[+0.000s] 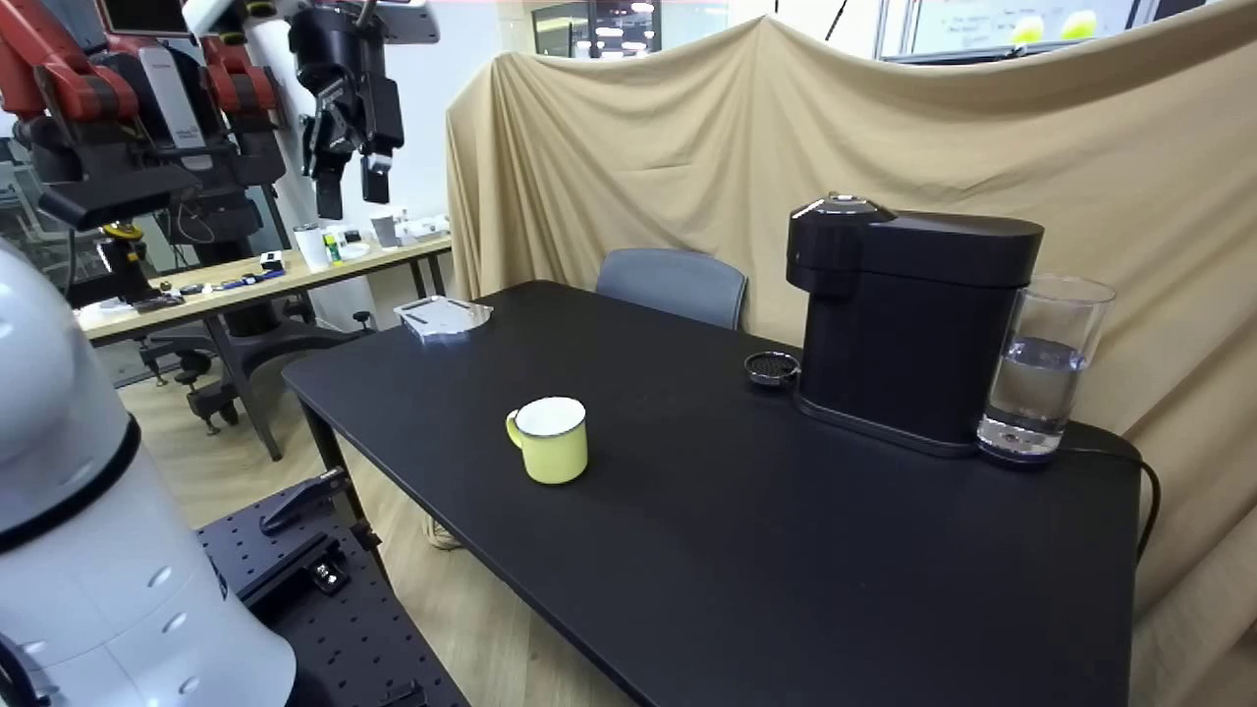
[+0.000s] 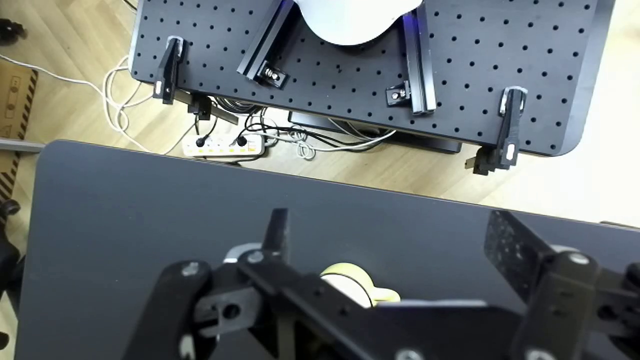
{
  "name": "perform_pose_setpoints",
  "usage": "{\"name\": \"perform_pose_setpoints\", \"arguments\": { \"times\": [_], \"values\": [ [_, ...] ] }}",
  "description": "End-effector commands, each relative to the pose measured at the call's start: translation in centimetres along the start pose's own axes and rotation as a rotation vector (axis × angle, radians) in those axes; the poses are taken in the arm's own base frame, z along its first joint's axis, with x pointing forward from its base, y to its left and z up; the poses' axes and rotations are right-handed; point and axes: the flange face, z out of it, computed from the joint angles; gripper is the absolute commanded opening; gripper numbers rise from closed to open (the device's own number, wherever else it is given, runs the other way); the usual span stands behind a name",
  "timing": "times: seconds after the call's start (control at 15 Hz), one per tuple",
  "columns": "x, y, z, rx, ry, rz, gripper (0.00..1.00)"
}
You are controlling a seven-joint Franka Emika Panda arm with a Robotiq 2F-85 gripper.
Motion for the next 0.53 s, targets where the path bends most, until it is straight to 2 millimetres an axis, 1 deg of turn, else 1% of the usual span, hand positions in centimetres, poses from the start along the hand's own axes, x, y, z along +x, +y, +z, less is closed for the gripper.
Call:
{"name": "perform_pose_setpoints", "arguments": {
  "times": [0.0,0.13,0.2,0.33,0.47],
  "values": [
    [0.0,0.0,-0.1,0.000,-0.001,0.000,1.00],
    [0.0,0.0,-0.1,0.000,-0.001,0.000,1.00],
    [0.6,0.2,0.2,0.002,-0.006,-0.003,1.00],
    [2.0,1.2,0.8,0.016,-0.005,0.014,1.00],
    [4.4,3.0,1.8,0.040,0.036,0.070,1.00]
  ]
}}
